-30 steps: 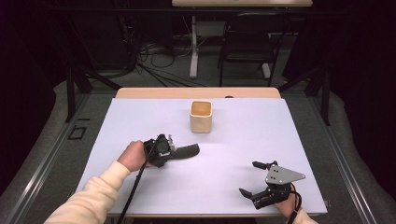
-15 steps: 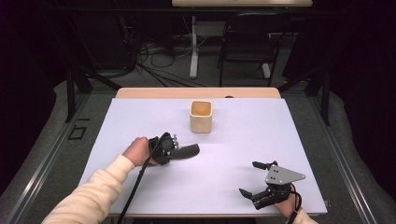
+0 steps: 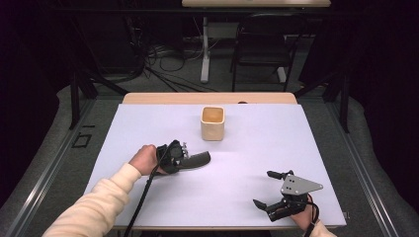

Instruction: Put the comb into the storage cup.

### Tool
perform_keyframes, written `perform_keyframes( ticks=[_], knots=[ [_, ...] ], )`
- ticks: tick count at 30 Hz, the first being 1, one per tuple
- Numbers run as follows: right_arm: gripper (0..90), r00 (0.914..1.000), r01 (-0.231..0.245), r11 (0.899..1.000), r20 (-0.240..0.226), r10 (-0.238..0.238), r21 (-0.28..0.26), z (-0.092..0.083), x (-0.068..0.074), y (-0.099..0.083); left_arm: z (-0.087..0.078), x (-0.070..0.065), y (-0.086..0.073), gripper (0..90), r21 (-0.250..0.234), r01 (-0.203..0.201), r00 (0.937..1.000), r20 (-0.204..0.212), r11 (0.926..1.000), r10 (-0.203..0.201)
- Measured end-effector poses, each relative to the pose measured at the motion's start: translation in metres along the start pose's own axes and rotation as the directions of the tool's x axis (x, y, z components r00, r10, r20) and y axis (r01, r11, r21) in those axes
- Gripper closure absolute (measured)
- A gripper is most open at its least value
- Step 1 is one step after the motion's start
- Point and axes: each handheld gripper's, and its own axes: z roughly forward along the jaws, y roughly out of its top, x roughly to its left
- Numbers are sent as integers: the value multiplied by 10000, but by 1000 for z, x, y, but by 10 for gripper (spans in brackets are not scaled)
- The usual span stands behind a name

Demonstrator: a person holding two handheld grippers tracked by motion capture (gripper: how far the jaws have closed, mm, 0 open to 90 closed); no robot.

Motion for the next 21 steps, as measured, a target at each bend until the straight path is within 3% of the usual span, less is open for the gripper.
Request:
perform_keyframes(
  ticks=[8, 21],
  knots=[
    [0, 10000, -3, 10000, 17, 3, 29, 1, 0, 0, -10, -4, -10, 722, -810, 536, 9986, 50, 9953, -534],
    [0, 10000, 20, 10000, -5, -20, 88, 2, 0, 0, -23, -12, -24, 722, -1864, 1118, 9937, 120, 9761, -1115]
  ],
)
